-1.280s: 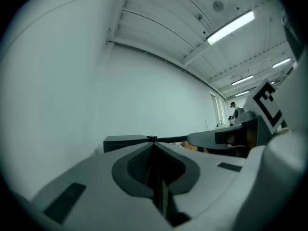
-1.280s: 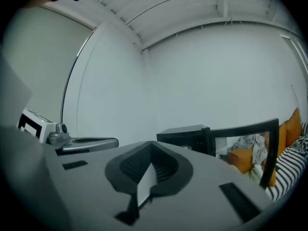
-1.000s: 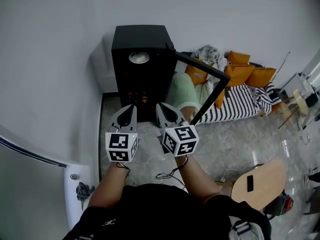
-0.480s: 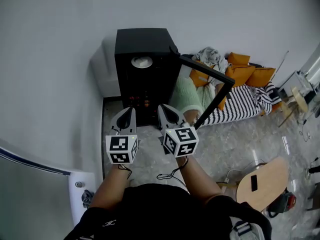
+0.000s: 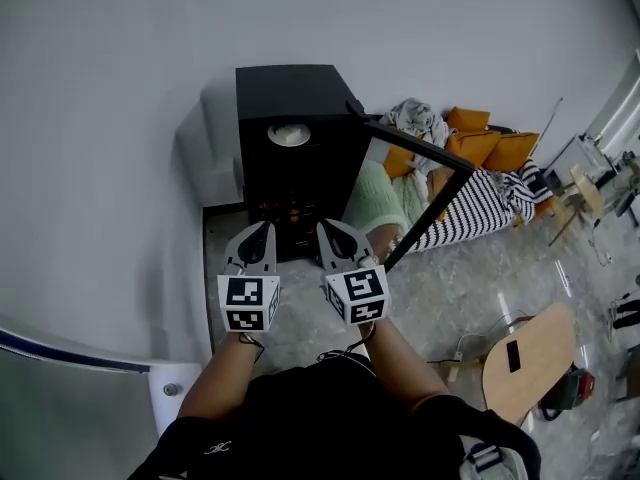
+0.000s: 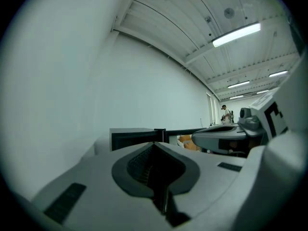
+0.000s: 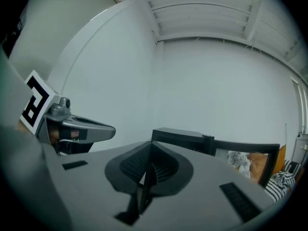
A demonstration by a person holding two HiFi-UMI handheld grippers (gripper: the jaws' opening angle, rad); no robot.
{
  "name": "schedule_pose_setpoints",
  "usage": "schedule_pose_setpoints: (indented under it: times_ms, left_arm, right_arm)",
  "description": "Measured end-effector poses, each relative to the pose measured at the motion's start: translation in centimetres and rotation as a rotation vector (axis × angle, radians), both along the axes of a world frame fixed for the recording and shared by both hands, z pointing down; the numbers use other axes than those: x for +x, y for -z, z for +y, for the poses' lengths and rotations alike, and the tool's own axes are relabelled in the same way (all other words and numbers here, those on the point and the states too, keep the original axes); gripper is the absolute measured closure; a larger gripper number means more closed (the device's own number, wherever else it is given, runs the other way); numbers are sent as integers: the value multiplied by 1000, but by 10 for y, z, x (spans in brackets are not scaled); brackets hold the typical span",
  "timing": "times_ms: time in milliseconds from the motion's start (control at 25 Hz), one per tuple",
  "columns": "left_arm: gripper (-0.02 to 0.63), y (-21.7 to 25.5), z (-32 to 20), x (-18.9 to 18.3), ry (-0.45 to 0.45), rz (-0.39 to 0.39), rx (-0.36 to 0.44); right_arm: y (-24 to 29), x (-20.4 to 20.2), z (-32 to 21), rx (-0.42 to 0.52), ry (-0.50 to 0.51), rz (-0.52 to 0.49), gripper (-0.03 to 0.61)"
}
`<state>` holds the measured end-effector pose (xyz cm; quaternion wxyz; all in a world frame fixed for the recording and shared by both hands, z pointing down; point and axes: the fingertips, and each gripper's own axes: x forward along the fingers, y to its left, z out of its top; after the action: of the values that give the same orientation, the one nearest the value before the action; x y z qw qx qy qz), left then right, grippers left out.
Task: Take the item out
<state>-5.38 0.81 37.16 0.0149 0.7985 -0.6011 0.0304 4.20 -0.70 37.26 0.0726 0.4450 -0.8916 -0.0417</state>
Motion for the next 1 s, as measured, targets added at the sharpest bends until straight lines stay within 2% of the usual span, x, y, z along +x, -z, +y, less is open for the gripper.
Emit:
schedule_pose_setpoints:
  times_ms: [360, 720, 880, 1000]
  left_arm:
    - [606, -22, -15, -18, -6, 0, -26]
    - [605, -32, -71, -31, 32, -53, -28]
    - [606, -33, -109, -30, 37, -53, -40]
    - [606, -35, -140, -28, 40, -64, -60]
  right_arm:
    - [-21, -14, -23, -68, -20, -39, 572]
    - [-35, -34, -85, -40, 17, -21, 572]
    - [-35, -39, -124, -18, 47, 15, 572]
    - [-42, -43, -157, 14, 91, 91, 572]
